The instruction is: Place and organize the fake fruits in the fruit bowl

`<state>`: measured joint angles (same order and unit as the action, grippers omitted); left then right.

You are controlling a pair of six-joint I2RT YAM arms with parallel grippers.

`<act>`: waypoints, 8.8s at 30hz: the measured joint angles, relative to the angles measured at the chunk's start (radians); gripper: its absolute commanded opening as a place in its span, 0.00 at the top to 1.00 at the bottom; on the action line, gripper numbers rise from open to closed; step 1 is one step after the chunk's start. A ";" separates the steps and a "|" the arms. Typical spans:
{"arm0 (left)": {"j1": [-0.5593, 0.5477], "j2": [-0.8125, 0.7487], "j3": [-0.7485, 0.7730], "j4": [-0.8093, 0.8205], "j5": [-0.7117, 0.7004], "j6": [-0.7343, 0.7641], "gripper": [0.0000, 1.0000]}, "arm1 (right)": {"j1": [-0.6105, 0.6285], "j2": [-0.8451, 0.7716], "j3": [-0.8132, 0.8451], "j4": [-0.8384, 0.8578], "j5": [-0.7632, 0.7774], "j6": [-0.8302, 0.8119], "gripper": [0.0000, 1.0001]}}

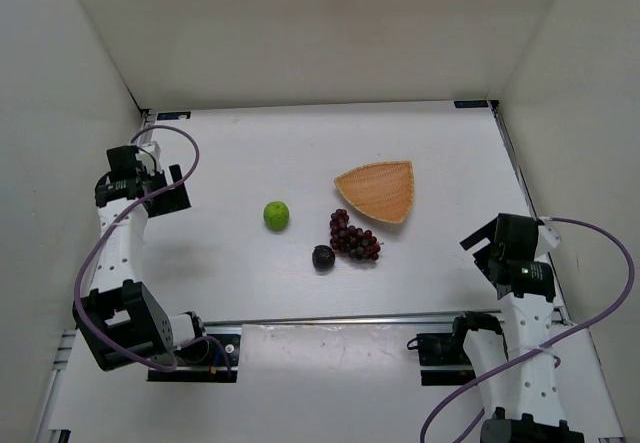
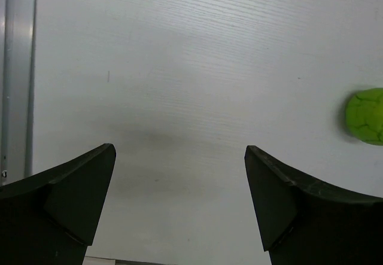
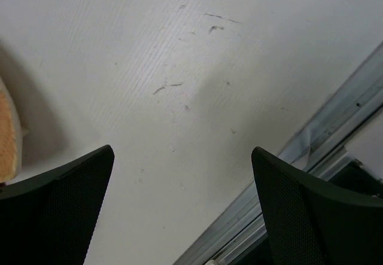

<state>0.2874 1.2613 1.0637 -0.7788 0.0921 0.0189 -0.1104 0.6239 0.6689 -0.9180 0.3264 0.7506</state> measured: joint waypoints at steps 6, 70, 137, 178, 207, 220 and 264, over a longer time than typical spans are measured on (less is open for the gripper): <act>0.001 0.010 0.000 -0.012 0.112 0.046 0.00 | 0.057 0.037 0.011 0.121 -0.154 -0.119 0.00; -0.491 0.058 0.067 -0.163 -0.001 0.238 0.00 | 0.387 1.250 0.889 0.232 -0.219 -0.193 0.47; -1.082 1.077 1.050 -0.048 -0.206 0.313 0.00 | 0.191 0.418 0.335 0.217 -0.154 -0.116 0.01; -0.161 0.187 0.171 -0.040 -0.201 0.120 0.00 | 1.020 1.804 1.490 0.208 -0.272 -0.278 0.19; -0.158 0.169 0.154 -0.043 -0.103 0.111 0.00 | 0.381 1.127 0.772 0.252 -0.084 -0.129 0.94; -0.158 0.169 0.154 -0.066 -0.101 0.116 0.00 | 0.311 1.309 0.937 0.207 -0.248 -0.149 0.32; -0.158 0.163 0.218 -0.097 -0.098 0.085 0.00 | -0.135 0.219 0.266 -0.086 -0.167 -0.219 0.00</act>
<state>0.1291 1.4246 1.2819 -0.8757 -0.0059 0.1043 -0.2459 0.8429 0.9348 -1.0042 0.1589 0.5316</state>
